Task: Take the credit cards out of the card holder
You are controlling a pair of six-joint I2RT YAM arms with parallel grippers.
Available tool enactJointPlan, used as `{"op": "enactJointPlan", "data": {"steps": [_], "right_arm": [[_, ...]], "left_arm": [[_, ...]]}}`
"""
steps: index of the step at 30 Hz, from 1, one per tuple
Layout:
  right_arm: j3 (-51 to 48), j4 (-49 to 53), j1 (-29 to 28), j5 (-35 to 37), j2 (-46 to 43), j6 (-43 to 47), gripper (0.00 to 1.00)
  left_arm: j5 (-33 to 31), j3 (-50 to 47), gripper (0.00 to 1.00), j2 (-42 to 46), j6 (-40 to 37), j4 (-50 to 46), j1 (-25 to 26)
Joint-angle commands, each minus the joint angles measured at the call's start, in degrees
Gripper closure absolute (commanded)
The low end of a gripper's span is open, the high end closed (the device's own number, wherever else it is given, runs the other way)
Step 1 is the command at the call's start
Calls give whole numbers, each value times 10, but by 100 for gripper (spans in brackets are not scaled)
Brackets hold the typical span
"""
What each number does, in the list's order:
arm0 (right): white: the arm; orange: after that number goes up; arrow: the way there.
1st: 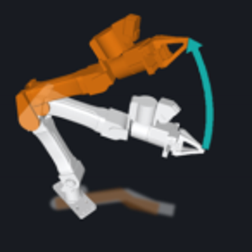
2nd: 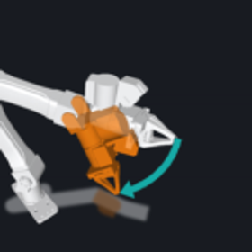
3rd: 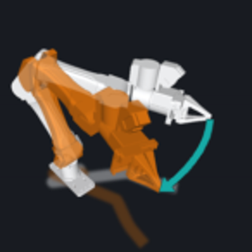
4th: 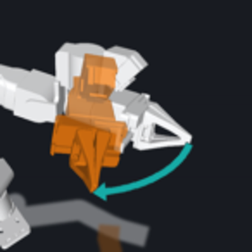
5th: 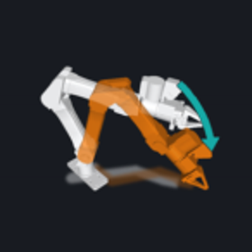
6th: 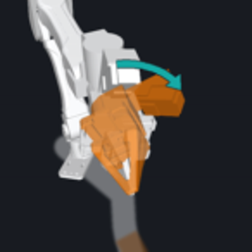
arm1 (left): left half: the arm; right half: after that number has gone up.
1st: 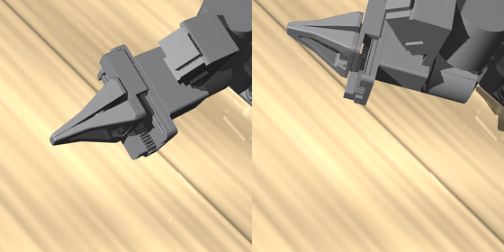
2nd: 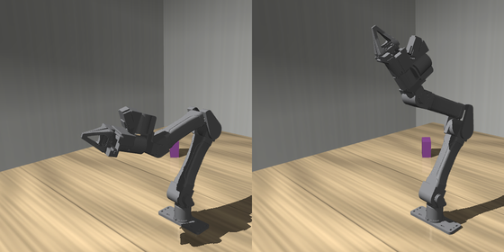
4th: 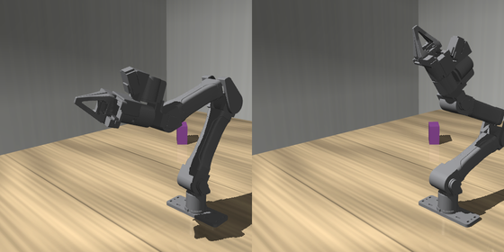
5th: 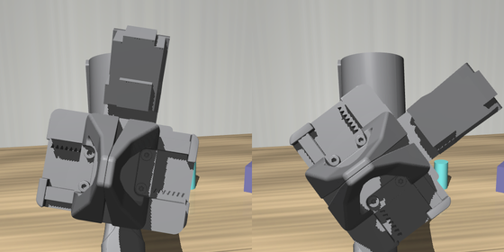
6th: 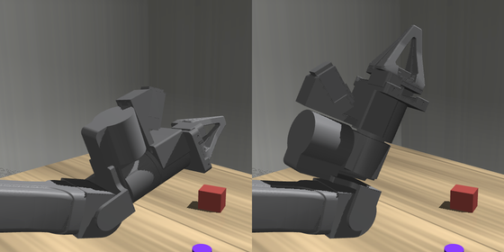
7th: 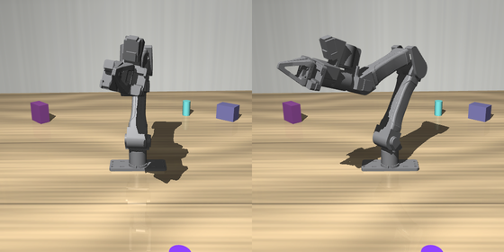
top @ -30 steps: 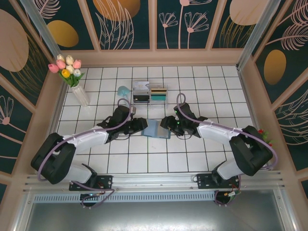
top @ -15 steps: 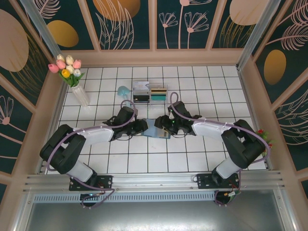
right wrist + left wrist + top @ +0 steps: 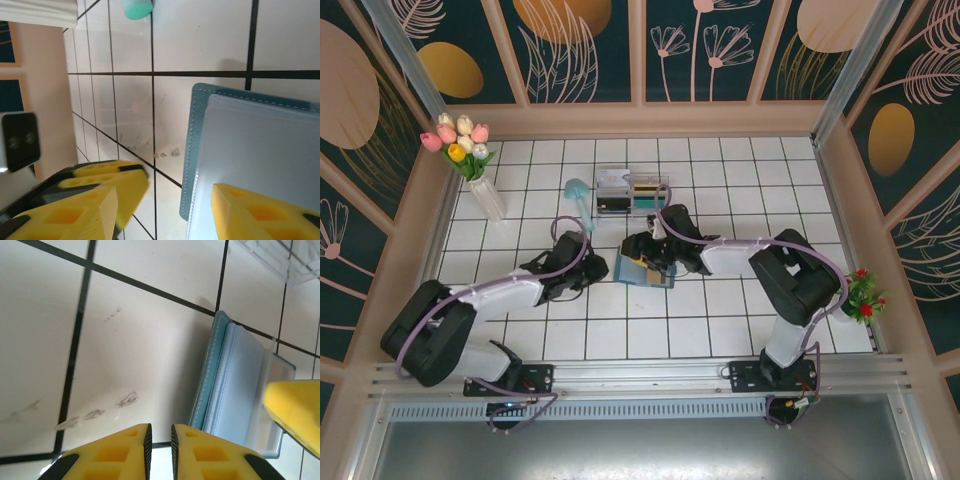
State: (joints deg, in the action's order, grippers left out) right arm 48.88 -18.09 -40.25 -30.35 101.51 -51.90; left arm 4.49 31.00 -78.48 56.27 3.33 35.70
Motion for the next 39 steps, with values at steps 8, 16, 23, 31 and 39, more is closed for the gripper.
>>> {"op": "enactJointPlan", "data": {"steps": [8,16,23,31,39], "right_arm": [[27,23,-4,10,42,-19,52],[39,67,3,27,8,-6,52],[31,58,4,17,-1,-34,52],[18,124,6,73,-59,-8,52],[9,230,-10,183,-92,14,52]], "left_arm": [[84,-4,87,20,5,71,6],[129,28,92,-41,17,128,18],[135,34,97,-95,18,145,24],[118,41,98,-124,3,123,25],[111,42,98,-129,2,117,25]]}}
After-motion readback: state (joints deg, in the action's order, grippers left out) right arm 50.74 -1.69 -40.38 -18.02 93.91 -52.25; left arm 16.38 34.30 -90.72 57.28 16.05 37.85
